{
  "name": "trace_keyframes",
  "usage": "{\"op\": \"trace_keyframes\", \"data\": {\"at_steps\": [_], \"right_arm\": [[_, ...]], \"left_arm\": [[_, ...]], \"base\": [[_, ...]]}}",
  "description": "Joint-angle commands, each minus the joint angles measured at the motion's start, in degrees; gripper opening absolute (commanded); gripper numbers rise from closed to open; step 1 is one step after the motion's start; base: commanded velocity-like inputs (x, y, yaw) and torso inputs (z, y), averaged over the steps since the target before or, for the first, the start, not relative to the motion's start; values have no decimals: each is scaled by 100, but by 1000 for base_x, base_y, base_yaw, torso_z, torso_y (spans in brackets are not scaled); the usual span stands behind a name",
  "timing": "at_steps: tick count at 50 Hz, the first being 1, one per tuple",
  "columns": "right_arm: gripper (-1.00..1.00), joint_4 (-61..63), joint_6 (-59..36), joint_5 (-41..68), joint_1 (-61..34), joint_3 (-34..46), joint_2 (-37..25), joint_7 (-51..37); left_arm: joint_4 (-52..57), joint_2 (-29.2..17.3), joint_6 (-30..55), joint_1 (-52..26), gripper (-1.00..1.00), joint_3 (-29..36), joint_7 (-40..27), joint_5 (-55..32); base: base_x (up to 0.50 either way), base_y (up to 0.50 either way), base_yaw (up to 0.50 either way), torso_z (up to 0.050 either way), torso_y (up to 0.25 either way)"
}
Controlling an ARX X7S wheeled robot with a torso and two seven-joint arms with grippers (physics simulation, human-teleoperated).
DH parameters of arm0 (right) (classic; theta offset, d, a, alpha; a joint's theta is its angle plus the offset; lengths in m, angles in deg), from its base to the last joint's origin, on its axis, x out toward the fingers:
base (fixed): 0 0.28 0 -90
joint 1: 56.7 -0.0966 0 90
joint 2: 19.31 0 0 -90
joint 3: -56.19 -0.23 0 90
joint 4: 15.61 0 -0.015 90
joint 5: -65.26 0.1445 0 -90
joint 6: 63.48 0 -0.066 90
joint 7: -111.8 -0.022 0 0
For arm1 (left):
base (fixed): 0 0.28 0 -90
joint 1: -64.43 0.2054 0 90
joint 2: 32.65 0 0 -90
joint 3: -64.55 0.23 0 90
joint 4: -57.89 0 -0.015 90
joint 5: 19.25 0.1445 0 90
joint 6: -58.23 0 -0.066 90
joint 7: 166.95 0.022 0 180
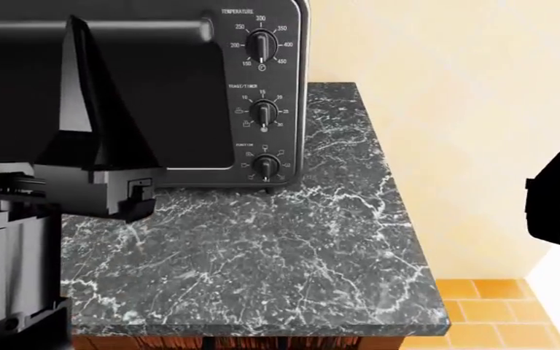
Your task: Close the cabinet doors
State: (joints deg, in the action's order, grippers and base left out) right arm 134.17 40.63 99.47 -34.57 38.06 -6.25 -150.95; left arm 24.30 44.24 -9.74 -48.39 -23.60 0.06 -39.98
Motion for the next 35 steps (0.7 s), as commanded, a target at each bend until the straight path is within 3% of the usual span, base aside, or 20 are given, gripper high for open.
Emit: {"op": "trace_keyframes", "data": {"at_steps": [1, 8, 35], "right_arm": [[100, -12, 54, -62, -416, 469, 20, -137], [100, 1, 111, -72, -596, 711, -54, -158], [100, -27, 170, -20, -793, 999, -63, -176]], "left_arm": [[3, -72, -126, 28, 100, 53, -32, 6], [-26, -122, -330, 85, 100, 99, 22, 46], [17, -281, -359, 47, 100, 153, -125, -56]], "base": [[0, 0, 0, 0, 0], [0, 0, 0, 15, 0], [0, 0, 0, 50, 0]]}}
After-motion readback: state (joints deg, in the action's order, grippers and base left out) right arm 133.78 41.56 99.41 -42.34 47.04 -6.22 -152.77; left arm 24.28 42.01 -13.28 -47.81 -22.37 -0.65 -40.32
